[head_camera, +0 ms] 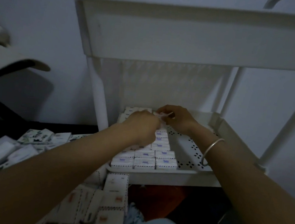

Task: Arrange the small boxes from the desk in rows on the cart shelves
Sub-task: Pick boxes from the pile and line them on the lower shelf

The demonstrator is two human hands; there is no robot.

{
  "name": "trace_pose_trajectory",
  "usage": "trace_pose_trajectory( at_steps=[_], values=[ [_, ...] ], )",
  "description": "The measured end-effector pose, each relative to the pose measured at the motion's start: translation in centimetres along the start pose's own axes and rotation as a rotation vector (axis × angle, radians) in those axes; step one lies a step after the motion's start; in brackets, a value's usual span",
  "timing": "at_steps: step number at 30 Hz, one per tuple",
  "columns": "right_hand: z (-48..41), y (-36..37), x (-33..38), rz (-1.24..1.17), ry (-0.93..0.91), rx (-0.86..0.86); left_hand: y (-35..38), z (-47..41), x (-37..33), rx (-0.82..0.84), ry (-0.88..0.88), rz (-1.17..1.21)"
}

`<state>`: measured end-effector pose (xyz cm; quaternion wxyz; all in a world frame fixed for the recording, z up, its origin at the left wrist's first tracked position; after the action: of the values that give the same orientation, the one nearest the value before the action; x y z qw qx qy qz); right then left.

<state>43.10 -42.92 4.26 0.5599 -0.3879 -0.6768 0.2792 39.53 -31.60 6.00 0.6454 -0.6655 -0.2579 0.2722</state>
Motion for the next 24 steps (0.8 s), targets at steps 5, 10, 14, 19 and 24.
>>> trace_pose_trajectory(
  at_steps=[5, 10, 14, 19, 24],
  values=[
    [0.5, 1.7, -0.3, 0.042, 0.083, 0.034, -1.8, 3.2, -0.4, -0.002, 0.025, 0.14],
    [2.3, 1.3, -0.4, 0.041, 0.153, 0.027, -2.3, 8.5, -1.1, 0.022, 0.08, 0.262],
    [5.2, -0.1, 1.9, 0.187, 0.108, -0.13, -2.1, 14.1, -2.8, 0.112, 0.164, 0.254],
    [10.6, -1.5, 6.2, 0.211, -0.026, -0.309, 0.5, 18.7, -2.1, 0.212, 0.17, -0.014],
    [17.6, -1.4, 9.9, 0.111, -0.13, -0.343, 1.2, 19.9, -0.7, 0.139, 0.139, -0.104]
  ],
)
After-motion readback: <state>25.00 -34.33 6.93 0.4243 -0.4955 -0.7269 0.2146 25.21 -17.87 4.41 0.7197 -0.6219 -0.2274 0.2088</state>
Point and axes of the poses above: each hand's wrist, its own z-axis away from the middle knuckle, its own y-axis out of the palm, x = y × z, the point moved 9 cm from there along -z, towards the middle knuckle, and after that the axes turned 5 degrees about z, right-handed, at the moved point
